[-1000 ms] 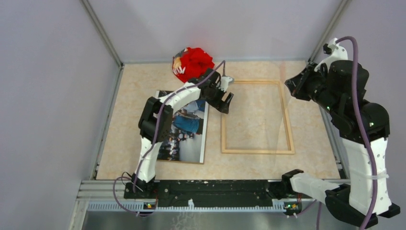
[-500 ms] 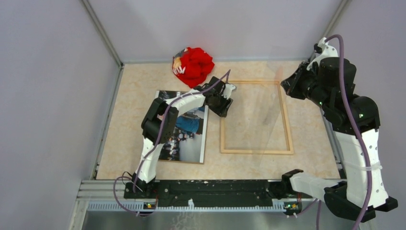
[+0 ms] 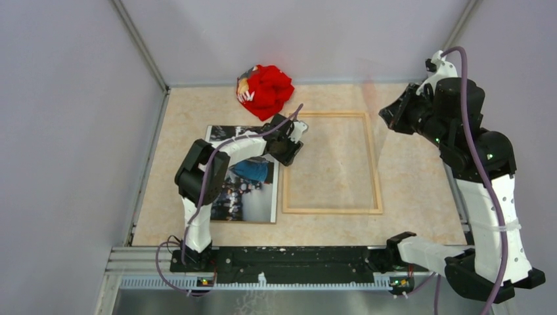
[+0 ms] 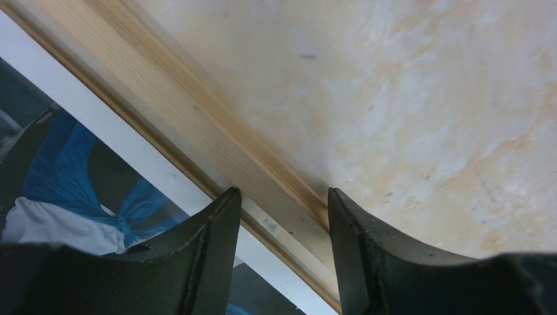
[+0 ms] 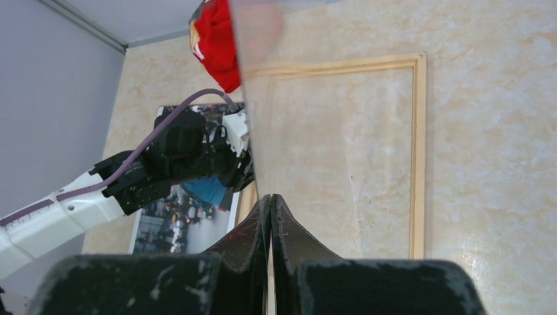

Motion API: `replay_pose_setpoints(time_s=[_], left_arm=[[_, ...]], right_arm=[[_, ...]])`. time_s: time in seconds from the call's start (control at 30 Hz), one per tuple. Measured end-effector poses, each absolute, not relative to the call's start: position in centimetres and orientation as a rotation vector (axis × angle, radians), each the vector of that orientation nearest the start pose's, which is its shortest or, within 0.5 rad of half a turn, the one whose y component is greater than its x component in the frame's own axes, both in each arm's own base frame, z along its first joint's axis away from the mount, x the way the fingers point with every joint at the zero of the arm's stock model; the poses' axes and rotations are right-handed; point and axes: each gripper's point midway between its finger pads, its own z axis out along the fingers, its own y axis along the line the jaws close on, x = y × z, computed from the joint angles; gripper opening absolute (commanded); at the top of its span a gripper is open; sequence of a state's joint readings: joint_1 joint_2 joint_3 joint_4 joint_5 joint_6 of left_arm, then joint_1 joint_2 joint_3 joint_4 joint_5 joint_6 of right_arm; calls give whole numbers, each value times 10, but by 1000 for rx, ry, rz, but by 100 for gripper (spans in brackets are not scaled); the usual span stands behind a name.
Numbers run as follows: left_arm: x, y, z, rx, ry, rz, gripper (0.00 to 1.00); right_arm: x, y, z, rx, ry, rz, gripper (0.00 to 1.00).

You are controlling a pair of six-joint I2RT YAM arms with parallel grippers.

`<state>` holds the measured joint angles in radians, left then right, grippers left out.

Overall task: Put the photo into the frame
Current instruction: Move the photo frame to the center of the board.

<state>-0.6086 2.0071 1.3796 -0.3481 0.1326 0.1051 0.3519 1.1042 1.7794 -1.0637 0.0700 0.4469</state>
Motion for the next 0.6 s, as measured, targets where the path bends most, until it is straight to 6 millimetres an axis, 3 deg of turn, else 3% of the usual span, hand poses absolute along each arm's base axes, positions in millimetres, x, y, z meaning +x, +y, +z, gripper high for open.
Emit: replay_pose_setpoints(time_s=[0.27, 0.43, 0.6], left_arm=[[383, -244, 27, 990, 2344, -158, 61], [388, -232, 30, 989, 2342, -119, 94], [372, -224, 41, 1001, 2408, -198, 98]], right_arm=[[257, 113, 411, 120, 1998, 523, 0], [259, 122, 405, 104, 2013, 572, 0], [265, 134, 405, 85, 2026, 624, 0]])
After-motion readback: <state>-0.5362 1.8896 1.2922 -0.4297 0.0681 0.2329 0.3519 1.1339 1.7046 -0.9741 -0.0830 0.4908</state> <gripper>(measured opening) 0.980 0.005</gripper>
